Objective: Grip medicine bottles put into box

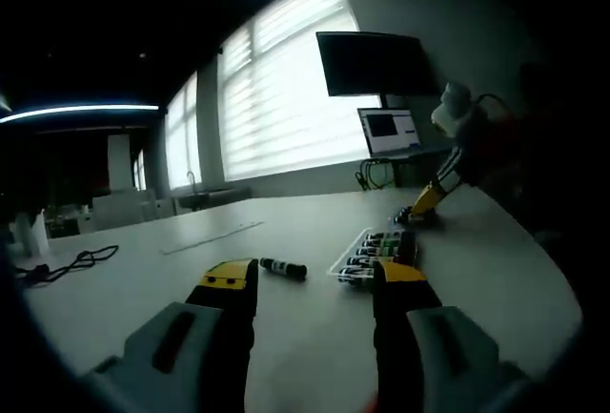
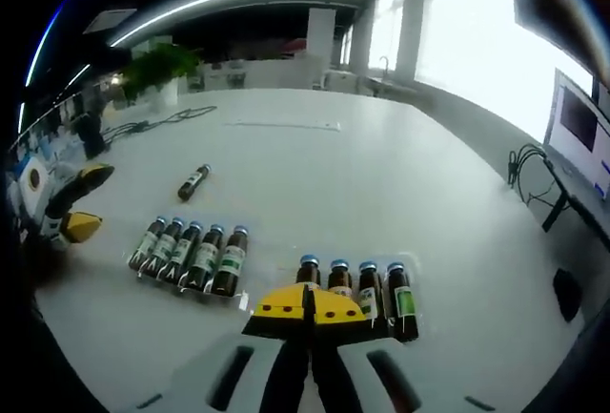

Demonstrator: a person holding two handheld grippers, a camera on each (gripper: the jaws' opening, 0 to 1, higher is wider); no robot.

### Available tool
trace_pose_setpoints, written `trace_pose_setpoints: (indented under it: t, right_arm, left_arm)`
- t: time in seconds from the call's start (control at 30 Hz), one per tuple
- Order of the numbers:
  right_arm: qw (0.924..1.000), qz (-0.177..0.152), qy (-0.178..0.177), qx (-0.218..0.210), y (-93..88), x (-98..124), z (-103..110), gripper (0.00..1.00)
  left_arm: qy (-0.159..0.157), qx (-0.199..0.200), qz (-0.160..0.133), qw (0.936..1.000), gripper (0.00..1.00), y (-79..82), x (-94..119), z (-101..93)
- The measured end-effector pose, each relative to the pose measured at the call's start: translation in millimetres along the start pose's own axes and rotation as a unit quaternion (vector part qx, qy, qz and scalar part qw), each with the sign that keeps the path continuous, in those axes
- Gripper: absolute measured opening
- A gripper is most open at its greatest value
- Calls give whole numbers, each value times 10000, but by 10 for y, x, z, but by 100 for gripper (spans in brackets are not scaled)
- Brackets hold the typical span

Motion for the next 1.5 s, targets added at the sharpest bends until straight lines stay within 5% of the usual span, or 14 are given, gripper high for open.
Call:
trace_pose_setpoints:
  t: [0.43,0.53,0.77,1.5]
  right_arm:
    - [9997,-89,-214,-68,-10,-4,-9,0]
    - [9998,-48,-186,11,-134,40,-31,0]
    - [9999,27,-118,32,-49,4,24,0]
    - [9969,-500,411,-452,343,-118,129,5]
  left_arm:
    - [-5,-9,11,10000,41,-1,-2,-3]
    - [-4,-15,16,10000,41,0,-3,-5]
    - [-10,-14,13,10000,41,1,-1,-7]
    - [22,-17,28,10000,41,-8,-5,0]
Point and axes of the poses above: the point that each gripper's makers call its tool centre point, and the gripper's own axes: x roughly backward along the fingers, z roughly to its left, y roughly out of its top, the point moved 3 cm from there along x, roughly backward along the fingers, and after that the axes turned 15 degrees about x, right-handed, at the moved point
